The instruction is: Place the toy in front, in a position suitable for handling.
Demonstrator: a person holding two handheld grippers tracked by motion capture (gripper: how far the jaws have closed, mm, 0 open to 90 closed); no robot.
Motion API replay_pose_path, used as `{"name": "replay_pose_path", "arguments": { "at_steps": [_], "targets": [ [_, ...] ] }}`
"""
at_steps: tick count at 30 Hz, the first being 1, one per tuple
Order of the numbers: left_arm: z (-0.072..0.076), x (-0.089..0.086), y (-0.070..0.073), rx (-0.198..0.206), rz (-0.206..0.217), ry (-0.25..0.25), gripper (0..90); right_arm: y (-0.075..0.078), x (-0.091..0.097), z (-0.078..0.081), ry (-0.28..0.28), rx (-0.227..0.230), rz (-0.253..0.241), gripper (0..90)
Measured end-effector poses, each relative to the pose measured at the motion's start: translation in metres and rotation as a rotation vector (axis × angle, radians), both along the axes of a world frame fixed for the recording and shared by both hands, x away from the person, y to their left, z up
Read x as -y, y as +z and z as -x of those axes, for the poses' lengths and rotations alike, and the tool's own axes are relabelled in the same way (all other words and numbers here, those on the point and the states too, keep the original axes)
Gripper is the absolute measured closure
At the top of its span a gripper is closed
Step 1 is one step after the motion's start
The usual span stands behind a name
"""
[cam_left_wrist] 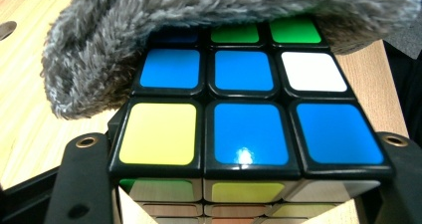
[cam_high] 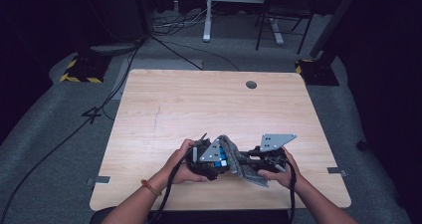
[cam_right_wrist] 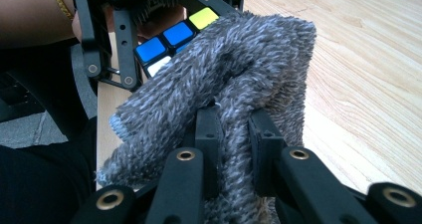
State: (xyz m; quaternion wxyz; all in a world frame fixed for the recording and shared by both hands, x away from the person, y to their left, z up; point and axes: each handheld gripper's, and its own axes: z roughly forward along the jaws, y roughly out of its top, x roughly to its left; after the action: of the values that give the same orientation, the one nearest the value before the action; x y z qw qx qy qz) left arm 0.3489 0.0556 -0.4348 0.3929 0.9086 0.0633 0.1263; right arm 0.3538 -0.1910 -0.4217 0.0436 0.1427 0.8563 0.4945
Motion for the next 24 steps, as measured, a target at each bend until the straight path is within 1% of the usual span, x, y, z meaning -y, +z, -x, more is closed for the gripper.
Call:
{"name": "replay_pose_path", "arguments": {
  "at_steps": [2, 3, 5, 7, 8, 10, 13, 14, 16, 17, 18, 20, 21, 22, 24],
  "targets": [
    [0.0001, 0.0005, -0.0006, 0.007, -0.008, 0.004, 32.6, 0.0003, -0.0003, 0.0001, -0.003, 0.009, 0.012, 78.6],
    [0.0003, 0.0003, -0.0007, 0.010, -0.004, 0.006, 32.9, -0.0001, -0.0006, -0.0001, -0.005, 0.013, 0.018, 78.6],
    [0.0008, -0.0002, 0.0000, 0.011, 0.004, 0.004, 33.1, -0.0021, -0.0011, -0.0017, -0.018, 0.030, 0.047, 78.5],
    [0.0011, -0.0004, 0.0007, 0.012, 0.012, 0.006, 33.1, -0.0040, -0.0001, -0.0040, -0.020, 0.015, 0.041, 78.5],
    [0.0011, -0.0002, 0.0007, 0.012, 0.010, 0.007, 33.0, -0.0047, 0.0004, -0.0046, -0.024, 0.015, 0.049, 78.4],
    [0.0006, 0.0003, -0.0003, 0.002, 0.018, 0.011, 33.0, -0.0059, 0.0010, -0.0060, -0.026, 0.010, 0.050, 78.4],
    [0.0010, 0.0027, -0.0010, 0.014, -0.006, 0.023, 32.8, -0.0063, 0.0017, -0.0062, -0.013, -0.007, 0.026, 78.6],
    [0.0010, 0.0032, -0.0013, 0.018, -0.013, 0.023, 32.7, -0.0056, 0.0010, -0.0049, -0.011, -0.005, 0.025, 78.6],
    [0.0013, 0.0036, -0.0020, 0.016, -0.032, 0.020, 32.7, -0.0045, -0.0002, -0.0025, -0.011, 0.010, 0.036, 78.7],
    [0.0013, 0.0038, -0.0021, 0.020, -0.040, 0.024, 32.7, -0.0044, -0.0004, -0.0017, -0.009, 0.004, 0.030, 78.8],
    [0.0007, 0.0044, -0.0032, 0.014, -0.054, 0.033, 32.7, -0.0045, -0.0006, -0.0013, -0.010, 0.003, 0.030, 78.9],
    [-0.0015, 0.0048, -0.0055, -0.003, -0.067, 0.040, 32.7, -0.0040, -0.0009, -0.0007, -0.004, -0.002, 0.023, 79.0],
    [-0.0021, 0.0049, -0.0069, -0.006, -0.067, 0.039, 32.7, -0.0037, -0.0011, -0.0005, 0.000, -0.006, 0.015, 79.1],
    [-0.0023, 0.0051, -0.0076, -0.008, -0.068, 0.030, 32.8, -0.0035, -0.0019, 0.0002, 0.003, -0.004, 0.017, 79.1],
    [-0.0022, 0.0055, -0.0079, -0.011, -0.067, 0.028, 32.8, -0.0038, -0.0035, 0.0022, 0.009, -0.003, 0.017, 79.2]
  ]
}}
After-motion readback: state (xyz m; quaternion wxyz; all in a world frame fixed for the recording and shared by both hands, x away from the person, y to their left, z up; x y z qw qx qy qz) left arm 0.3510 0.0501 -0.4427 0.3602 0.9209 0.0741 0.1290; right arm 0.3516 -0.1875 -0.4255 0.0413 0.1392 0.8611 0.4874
